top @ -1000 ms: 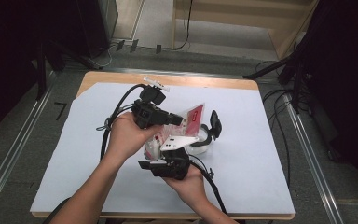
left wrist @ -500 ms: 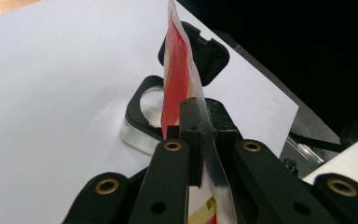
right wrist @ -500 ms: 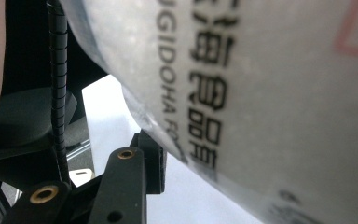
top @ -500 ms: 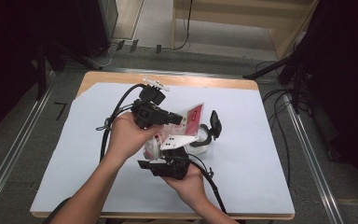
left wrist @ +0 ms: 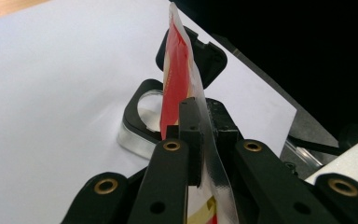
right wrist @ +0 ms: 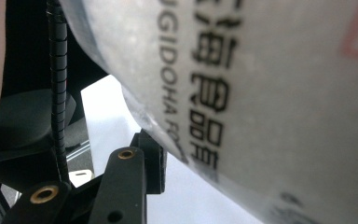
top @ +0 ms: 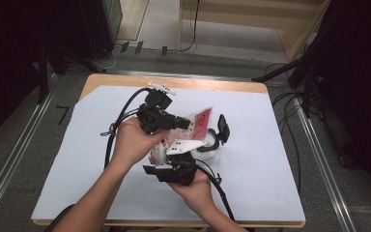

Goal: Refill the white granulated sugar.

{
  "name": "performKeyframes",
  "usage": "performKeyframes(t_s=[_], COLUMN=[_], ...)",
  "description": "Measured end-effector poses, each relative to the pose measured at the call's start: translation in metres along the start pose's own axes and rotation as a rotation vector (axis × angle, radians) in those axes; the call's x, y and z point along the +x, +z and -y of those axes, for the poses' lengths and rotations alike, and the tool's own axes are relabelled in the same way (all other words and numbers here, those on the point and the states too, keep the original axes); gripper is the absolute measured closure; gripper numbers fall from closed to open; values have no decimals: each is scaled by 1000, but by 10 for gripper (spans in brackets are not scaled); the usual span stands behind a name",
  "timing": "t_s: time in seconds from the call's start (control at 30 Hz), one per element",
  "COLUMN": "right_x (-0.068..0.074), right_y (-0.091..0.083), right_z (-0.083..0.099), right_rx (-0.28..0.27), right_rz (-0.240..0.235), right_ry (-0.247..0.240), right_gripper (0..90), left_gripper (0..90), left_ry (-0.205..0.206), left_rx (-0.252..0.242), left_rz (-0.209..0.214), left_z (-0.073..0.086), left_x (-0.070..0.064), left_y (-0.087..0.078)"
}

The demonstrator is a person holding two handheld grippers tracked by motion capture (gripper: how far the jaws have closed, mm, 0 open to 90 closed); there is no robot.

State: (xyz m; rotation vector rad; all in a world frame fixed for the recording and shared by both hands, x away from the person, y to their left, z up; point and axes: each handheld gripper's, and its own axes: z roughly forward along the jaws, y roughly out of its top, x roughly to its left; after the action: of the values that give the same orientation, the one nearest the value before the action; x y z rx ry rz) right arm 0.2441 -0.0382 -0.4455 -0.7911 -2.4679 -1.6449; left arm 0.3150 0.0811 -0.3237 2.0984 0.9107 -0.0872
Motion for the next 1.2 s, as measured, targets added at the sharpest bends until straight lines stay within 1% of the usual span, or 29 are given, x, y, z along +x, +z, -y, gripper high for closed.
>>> performKeyframes(t_s=[0.13,0.2,0.23,0.3,0.4,0.6,0.77,1.03,1.1,1.17,1.2], right_x=[0,0,0,0,0,-1,0,-1,-2,-2,-2], right_y=[0,0,1,1,1,3,2,3,3,3,3], right_z=[0,0,-1,-1,-2,-3,-5,-7,-7,-7,-6], right_rx=[3,4,3,2,-1,-1,-9,-7,-6,3,3], right_rz=[-1,-1,-3,-6,-9,-12,-18,-24,-30,-31,-28], right_ry=[-3,-3,-4,-4,-9,-12,-23,-29,-28,-30,-31], right_gripper=[630,630,630,630,630,633,635,638,636,636,636], left_gripper=[872,872,872,872,872,871,870,866,865,864,864], left_ry=[-7,-3,-1,-2,-1,-7,0,0,1,-2,-2], left_rx=[-2,-1,1,-10,-14,-20,-24,-38,-31,-32,-29], left_rz=[-2,-2,-11,-9,-23,-22,-33,-37,-43,-36,-41], left_z=[0,1,1,1,1,1,0,0,0,0,0], left_x=[0,0,0,0,-1,0,-3,-2,-2,-2,-3], left_y=[0,-1,-1,-2,-3,-4,-6,-7,-6,-5,-5])
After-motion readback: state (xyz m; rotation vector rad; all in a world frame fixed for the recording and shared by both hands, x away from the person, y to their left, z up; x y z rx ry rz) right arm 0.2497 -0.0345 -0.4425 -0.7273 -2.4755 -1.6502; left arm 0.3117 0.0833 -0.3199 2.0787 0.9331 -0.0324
